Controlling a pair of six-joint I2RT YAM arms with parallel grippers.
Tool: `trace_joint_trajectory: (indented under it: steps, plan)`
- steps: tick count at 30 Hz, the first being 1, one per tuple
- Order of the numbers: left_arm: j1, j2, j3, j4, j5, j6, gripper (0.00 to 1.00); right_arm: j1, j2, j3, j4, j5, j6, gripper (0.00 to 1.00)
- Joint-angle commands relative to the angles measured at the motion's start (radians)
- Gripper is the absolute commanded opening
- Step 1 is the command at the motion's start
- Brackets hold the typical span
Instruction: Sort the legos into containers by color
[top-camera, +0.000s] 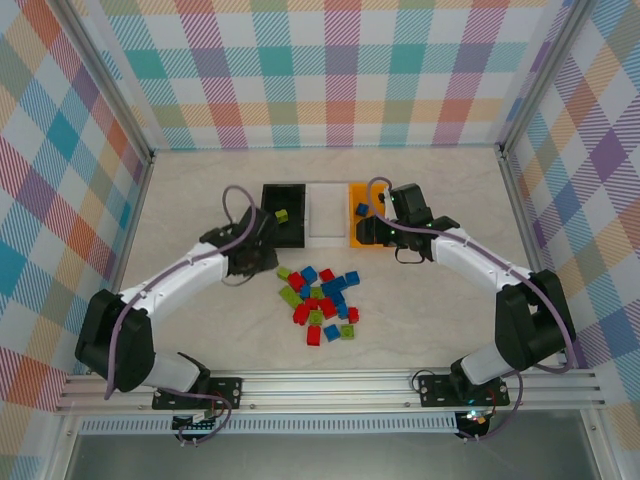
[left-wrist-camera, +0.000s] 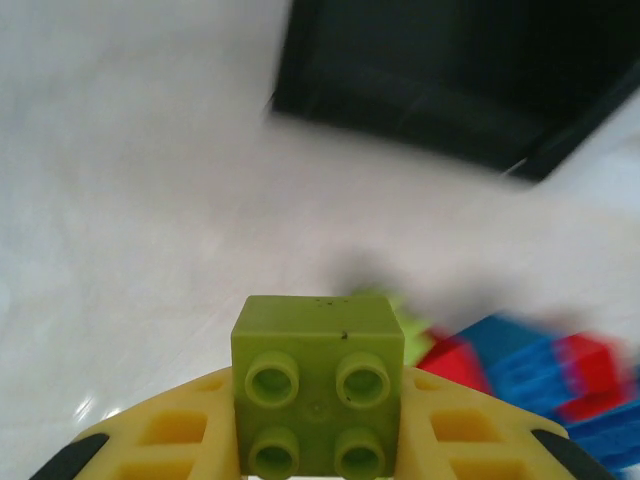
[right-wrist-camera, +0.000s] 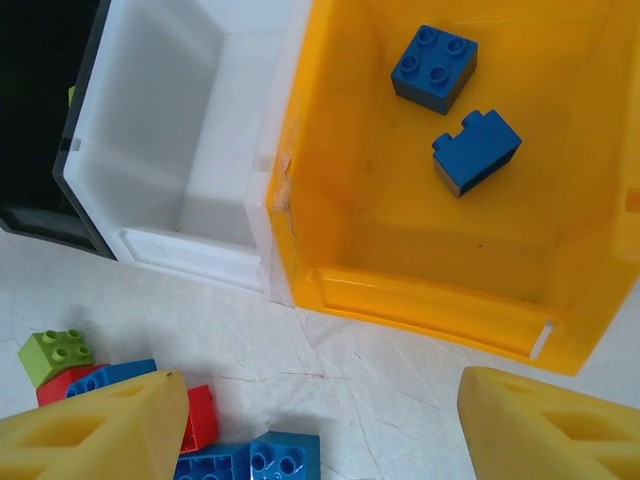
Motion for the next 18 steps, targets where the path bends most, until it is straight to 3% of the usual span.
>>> trace_joint_trajectory:
  steps: [1,8,13,15,18]
  plan:
    - [0.014,0.121,0.183,-0.015,-0.046,0.055,0.27,-0.004,-0.017,-0.019,0.015,-0.004,0.017,0.72]
    - [0.068,0.472,0.543,-0.101,-0.112,0.107,0.25,-0.003,-0.042,-0.045,0.008,-0.004,0.020,0.72]
    - [0.088,0.605,0.678,-0.136,-0.142,0.096,0.27,-0.003,-0.076,-0.077,0.004,-0.021,0.021,0.73]
    - [0.088,0.645,0.726,-0.156,-0.137,0.092,0.34,-0.004,-0.089,-0.091,0.004,-0.028,0.021,0.73]
    - [0.086,0.670,0.762,-0.157,-0.112,0.088,0.61,-0.004,-0.112,-0.116,-0.002,-0.057,0.017,0.73]
